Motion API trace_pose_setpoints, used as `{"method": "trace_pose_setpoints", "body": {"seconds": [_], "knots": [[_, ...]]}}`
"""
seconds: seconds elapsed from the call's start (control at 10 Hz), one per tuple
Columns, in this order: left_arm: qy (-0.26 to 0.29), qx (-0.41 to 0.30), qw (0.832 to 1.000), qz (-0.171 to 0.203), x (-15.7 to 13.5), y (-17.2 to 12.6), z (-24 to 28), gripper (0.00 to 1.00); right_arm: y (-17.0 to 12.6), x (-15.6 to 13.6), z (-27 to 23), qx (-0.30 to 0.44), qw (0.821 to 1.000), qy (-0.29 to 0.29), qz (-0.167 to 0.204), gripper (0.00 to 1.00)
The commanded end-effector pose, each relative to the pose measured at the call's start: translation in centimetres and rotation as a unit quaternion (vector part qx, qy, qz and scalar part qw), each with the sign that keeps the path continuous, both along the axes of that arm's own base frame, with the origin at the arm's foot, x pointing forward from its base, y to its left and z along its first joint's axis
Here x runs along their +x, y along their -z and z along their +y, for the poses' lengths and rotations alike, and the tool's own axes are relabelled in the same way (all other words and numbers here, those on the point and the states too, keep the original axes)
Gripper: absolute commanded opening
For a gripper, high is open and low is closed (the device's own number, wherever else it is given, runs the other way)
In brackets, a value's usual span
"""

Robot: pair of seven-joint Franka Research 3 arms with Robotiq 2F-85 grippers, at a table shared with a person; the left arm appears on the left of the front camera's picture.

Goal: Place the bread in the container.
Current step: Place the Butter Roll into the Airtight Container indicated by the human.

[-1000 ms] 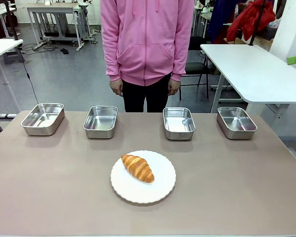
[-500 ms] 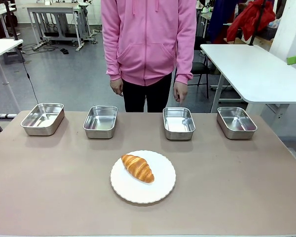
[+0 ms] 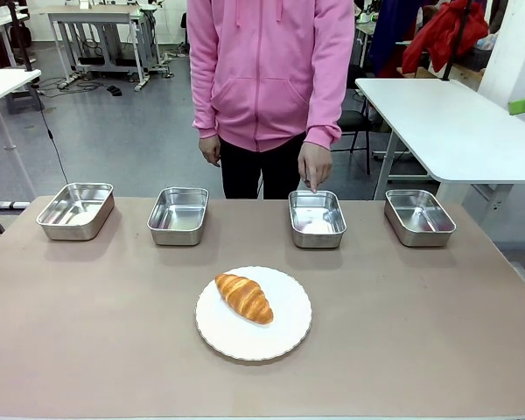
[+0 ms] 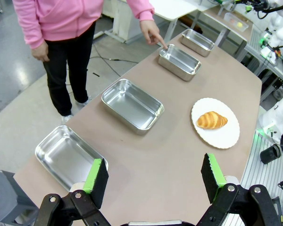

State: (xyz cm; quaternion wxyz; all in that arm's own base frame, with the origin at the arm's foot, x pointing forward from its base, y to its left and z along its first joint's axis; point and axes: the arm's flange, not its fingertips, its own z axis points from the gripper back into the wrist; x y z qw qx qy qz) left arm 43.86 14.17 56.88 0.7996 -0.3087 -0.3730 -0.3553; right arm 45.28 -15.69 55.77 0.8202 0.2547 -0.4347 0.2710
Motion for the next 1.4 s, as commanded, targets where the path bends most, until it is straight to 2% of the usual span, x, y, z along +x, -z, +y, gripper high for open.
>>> {"method": "trace_pose_setpoints", "body": {"seconds": [0.0,1.3], "knots": [[0.001,0.000,1.000,-0.002,-0.07,-0.09,-0.03,1.00,-0.02,-0.06,0.15,0.004,1.000,-0.002,-0.004,1.00],[0.001,0.000,1.000,-0.002,-0.07,-0.09,-0.03,1.00,-0.02,-0.06,0.15,0.004,1.000,-0.002,-0.004,1.00]]}}
